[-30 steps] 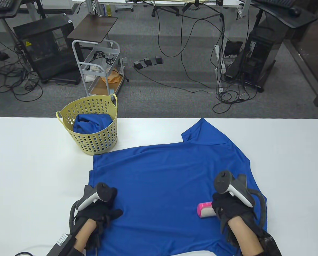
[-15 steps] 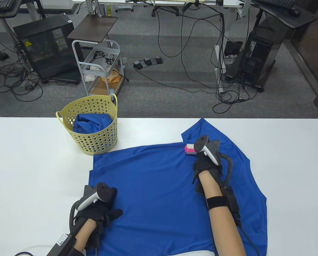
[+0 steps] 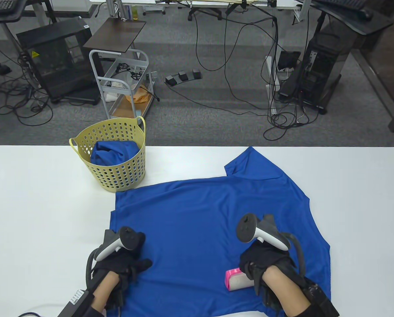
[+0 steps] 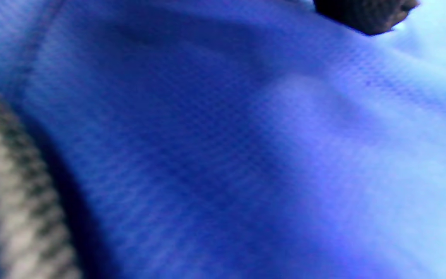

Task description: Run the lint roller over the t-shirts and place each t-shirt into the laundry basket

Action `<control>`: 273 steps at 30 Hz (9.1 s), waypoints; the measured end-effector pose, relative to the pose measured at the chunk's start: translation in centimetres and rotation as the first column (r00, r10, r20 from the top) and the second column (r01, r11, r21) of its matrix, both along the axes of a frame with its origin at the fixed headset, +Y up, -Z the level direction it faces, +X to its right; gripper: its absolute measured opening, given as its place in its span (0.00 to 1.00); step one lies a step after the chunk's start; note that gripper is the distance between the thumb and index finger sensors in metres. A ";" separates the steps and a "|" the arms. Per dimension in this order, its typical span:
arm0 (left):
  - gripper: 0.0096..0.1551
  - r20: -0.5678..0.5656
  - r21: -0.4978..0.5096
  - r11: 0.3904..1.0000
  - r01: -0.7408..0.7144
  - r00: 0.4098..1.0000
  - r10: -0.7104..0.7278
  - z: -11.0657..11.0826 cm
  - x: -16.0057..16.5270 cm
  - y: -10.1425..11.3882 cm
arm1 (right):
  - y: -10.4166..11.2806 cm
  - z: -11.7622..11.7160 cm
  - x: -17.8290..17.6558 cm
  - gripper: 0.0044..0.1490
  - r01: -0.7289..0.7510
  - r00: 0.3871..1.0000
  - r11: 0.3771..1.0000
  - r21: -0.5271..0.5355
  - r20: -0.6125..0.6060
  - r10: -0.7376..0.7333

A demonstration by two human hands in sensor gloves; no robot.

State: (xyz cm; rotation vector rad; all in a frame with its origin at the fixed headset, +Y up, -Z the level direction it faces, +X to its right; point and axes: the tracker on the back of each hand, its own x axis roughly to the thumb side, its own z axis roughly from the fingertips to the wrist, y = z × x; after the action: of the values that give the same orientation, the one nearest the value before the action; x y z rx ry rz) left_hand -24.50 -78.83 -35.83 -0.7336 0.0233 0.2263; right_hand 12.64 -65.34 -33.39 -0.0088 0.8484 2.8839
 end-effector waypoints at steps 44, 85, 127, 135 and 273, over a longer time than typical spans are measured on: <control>0.52 0.016 0.003 1.000 0.016 1.000 -0.016 0.0 0.1 -0.2 | -5.8 -11.8 -9.7 0.36 -0.005 0.984 0.976 0.216 0.178 -0.034; 0.52 0.019 0.033 0.999 0.033 0.999 -0.033 0.2 0.1 -0.1 | -7.3 -17.6 -11.7 0.42 -0.021 0.979 0.984 0.177 0.202 -0.015; 0.42 -0.108 0.217 0.830 -0.514 0.833 0.543 6.3 5.7 7.3 | -10.8 -1.2 8.9 0.45 -0.230 0.973 0.946 0.228 0.075 0.219; 0.48 -0.175 0.006 0.994 -0.109 0.979 0.108 7.5 6.6 6.0 | -13.0 -1.7 12.3 0.48 -0.115 0.959 0.990 -0.076 0.250 0.131; 0.35 -0.029 0.057 0.998 0.004 1.000 -0.003 4.9 3.1 11.0 | -13.4 -0.9 14.1 0.49 0.041 0.943 0.995 -0.092 0.331 -0.009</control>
State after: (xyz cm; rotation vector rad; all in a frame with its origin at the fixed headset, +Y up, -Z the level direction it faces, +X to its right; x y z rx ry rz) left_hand -21.44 -67.79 -30.89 -0.6731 0.0458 0.2334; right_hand 26.75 -78.77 -34.27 -0.4748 0.9101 2.7007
